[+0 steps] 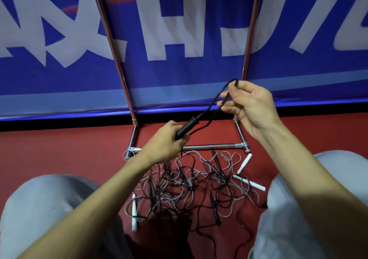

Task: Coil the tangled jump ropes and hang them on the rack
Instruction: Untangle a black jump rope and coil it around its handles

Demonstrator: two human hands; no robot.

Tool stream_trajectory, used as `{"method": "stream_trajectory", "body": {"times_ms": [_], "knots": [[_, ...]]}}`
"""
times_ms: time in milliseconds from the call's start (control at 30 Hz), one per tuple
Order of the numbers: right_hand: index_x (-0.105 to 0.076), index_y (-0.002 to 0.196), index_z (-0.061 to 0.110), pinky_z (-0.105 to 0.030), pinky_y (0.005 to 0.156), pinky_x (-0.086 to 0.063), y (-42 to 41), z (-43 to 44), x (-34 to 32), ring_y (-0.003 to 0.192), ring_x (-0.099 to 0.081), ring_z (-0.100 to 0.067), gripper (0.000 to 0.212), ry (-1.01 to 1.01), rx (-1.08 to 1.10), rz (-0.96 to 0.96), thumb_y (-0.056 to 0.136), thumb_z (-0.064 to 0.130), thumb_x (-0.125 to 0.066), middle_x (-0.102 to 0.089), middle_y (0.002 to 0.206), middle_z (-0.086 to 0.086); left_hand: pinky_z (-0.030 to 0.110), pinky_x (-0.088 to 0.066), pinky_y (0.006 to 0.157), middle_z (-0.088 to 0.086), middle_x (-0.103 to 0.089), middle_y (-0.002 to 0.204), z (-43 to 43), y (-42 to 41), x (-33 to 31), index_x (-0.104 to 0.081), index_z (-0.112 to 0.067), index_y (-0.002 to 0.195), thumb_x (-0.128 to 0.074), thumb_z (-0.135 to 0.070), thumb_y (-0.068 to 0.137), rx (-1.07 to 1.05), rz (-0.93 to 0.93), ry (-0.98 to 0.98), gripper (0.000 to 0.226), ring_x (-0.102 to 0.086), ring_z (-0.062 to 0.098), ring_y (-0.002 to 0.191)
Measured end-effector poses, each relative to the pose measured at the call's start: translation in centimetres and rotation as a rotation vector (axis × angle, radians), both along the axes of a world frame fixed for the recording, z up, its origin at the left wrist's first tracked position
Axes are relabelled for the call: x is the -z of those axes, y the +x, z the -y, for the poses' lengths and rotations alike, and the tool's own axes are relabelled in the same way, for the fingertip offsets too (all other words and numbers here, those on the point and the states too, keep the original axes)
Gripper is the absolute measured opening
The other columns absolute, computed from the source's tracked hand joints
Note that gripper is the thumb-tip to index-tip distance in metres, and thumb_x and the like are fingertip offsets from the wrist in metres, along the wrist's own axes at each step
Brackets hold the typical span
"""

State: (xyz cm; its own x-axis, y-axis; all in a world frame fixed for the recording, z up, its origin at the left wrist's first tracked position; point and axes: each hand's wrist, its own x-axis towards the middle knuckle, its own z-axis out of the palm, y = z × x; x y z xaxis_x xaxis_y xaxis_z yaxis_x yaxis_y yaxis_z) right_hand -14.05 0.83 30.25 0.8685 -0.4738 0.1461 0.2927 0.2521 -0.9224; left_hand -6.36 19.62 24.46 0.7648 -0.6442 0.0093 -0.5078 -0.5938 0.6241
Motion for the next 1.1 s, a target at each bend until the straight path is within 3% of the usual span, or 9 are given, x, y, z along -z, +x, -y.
{"method": "stream_trajectory", "body": {"times_ms": [100,167,333,433,600,733,833,933,1100], "knots": [[-0.053,0.087,0.004,-0.017,0.050,-0.052,-0.4,0.4,-0.8,0.054,-0.066,-0.015,0.009,0.131,0.015,0.086,0.095,0.005,-0.051,-0.064,0.067,-0.005,0.037,-0.048,0.085,0.005,-0.064,0.103,0.8,-0.5,0.2,-0.066,-0.032,0.105,-0.060,-0.020,0.095,0.113,-0.255,-0.141,0.017,-0.055,0.020,0.084],[-0.054,0.086,0.003,-0.017,0.051,-0.052,-0.6,0.8,-0.9,0.058,-0.068,-0.016,0.010,0.173,0.029,0.105,0.096,0.005,-0.050,-0.064,0.069,-0.005,0.040,-0.052,0.084,0.006,-0.071,0.097,1.2,-0.6,0.1,-0.068,-0.037,0.095,-0.064,-0.020,0.092,0.120,-0.233,-0.162,0.017,-0.062,0.022,0.079],[-0.057,0.086,0.002,-0.018,0.052,-0.052,-0.6,1.4,-0.3,0.055,-0.067,-0.015,0.009,0.072,0.127,0.040,0.094,0.007,-0.056,-0.063,0.071,-0.008,0.040,-0.058,0.074,0.004,-0.073,0.072,1.6,-1.3,0.0,-0.071,-0.024,0.084,-0.071,-0.017,0.086,-0.023,-0.085,-0.256,0.007,-0.071,0.016,0.067],[-0.059,0.080,0.006,-0.021,0.046,-0.050,-0.4,1.5,0.4,0.046,-0.062,-0.012,0.016,-0.115,0.232,-0.072,0.092,0.017,-0.061,-0.062,0.069,-0.009,0.043,-0.060,0.074,0.010,-0.072,0.071,1.7,-1.7,-0.5,-0.067,-0.015,0.084,-0.069,-0.012,0.087,-0.091,-0.221,-0.419,0.006,-0.072,0.022,0.066],[-0.058,0.078,0.011,-0.020,0.040,-0.046,0.2,0.9,1.3,0.041,-0.057,-0.009,0.026,-0.181,0.283,-0.173,0.100,0.020,-0.048,-0.062,0.066,-0.006,0.032,-0.058,0.063,0.012,-0.064,0.070,1.8,-2.4,-2.5,-0.059,-0.005,0.087,-0.060,-0.005,0.092,-0.132,-0.517,-0.745,0.005,-0.070,0.024,0.065],[-0.057,0.094,0.005,-0.022,0.047,-0.051,1.0,-0.5,3.0,0.050,-0.061,-0.011,0.019,-0.272,0.088,-0.278,0.097,-0.002,-0.040,-0.064,0.081,-0.014,0.034,-0.059,0.076,0.010,-0.069,0.077,1.6,-2.4,-3.6,-0.060,-0.007,0.088,-0.059,-0.011,0.093,-0.179,-0.749,-0.931,0.006,-0.072,0.027,0.080],[-0.059,0.107,0.002,-0.018,0.063,-0.052,1.3,-1.9,4.8,0.074,-0.061,-0.007,0.036,-0.548,-0.178,-0.349,0.086,-0.020,-0.038,-0.064,0.097,-0.012,0.031,-0.060,0.073,0.012,-0.071,0.081,1.4,-2.1,-4.4,-0.059,-0.007,0.089,-0.057,-0.011,0.094,-0.203,-0.890,-1.115,0.007,-0.071,0.028,0.087],[-0.065,0.101,0.008,-0.011,0.081,-0.047,1.4,-3.2,6.0,0.080,-0.060,0.009,0.025,-0.846,-0.416,-0.358,0.090,-0.009,-0.051,-0.066,0.093,0.004,0.030,-0.060,0.074,0.010,-0.071,0.080,0.9,-1.7,-5.2,-0.058,-0.004,0.087,-0.054,-0.014,0.096,-0.195,-1.040,-1.298,0.013,-0.073,0.025,0.084],[-0.062,0.090,0.006,-0.029,0.077,-0.059,1.3,-4.6,6.6,0.077,-0.069,-0.017,0.013,-0.593,-0.487,-0.397,0.097,0.007,-0.051,-0.069,0.085,-0.015,0.031,-0.059,0.080,0.009,-0.071,0.078,-0.2,-0.8,-6.2,-0.072,0.000,0.063,-0.050,-0.016,0.098,-0.145,-1.160,-1.523,0.044,-0.073,0.022,0.083]]}}
